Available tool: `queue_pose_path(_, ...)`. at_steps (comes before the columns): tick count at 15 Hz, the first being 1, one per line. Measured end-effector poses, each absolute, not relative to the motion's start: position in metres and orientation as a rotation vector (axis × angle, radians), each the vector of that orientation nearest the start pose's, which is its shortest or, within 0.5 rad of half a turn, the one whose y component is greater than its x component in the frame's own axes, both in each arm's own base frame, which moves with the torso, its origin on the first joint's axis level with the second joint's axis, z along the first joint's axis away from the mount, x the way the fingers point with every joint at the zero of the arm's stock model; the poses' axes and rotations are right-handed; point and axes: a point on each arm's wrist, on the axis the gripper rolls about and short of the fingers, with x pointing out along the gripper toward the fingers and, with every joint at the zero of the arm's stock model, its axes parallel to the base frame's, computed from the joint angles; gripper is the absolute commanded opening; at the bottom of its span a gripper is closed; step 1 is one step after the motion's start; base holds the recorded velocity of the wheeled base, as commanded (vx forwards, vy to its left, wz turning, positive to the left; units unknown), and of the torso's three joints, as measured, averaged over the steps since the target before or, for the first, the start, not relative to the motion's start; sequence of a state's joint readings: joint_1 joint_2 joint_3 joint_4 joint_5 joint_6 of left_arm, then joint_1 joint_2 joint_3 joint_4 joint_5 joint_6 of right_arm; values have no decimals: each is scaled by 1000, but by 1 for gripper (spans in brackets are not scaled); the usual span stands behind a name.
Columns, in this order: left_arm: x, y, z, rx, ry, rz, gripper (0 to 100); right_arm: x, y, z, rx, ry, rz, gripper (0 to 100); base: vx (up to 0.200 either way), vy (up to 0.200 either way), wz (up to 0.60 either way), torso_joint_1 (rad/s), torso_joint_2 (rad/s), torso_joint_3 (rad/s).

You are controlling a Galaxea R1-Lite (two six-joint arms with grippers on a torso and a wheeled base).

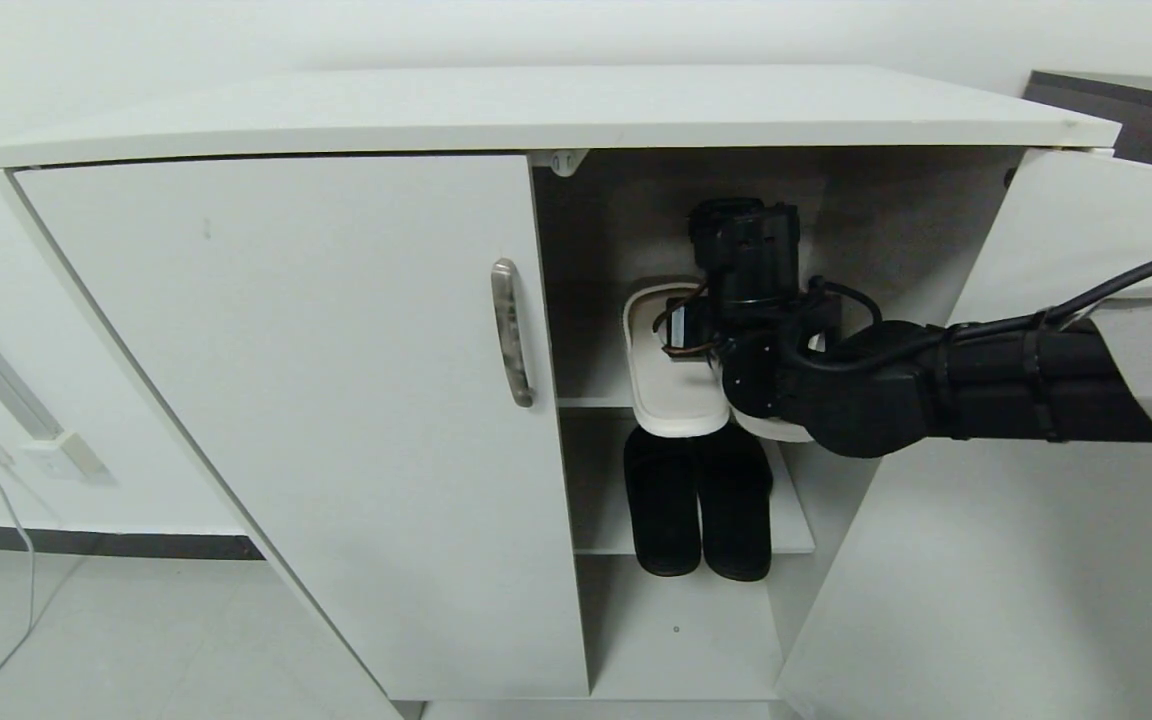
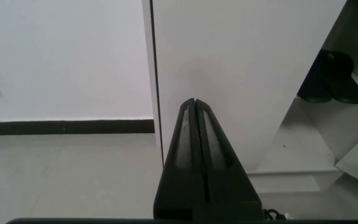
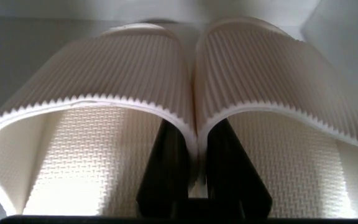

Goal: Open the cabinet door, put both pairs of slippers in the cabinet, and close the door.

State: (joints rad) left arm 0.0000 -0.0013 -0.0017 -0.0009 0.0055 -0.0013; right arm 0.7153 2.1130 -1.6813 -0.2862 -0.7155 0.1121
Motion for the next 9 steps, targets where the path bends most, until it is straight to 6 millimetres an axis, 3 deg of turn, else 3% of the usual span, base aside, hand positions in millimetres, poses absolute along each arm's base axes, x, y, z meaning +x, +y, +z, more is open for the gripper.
queue_pose_path(4,-23,0,76,-1,-4,6,0,348,275,234,11,117,-17,0,0,0,0,0,0,0)
queue_pose_path(5,-23,0,76,-2,-4,6,0,348,275,234,11,118,-19,100,0,0,0,0,0,0)
queue_pose_path(9,-23,0,76,-1,-4,6,0,348,275,231,1,130,-19,100,0,0,0,0,0,0)
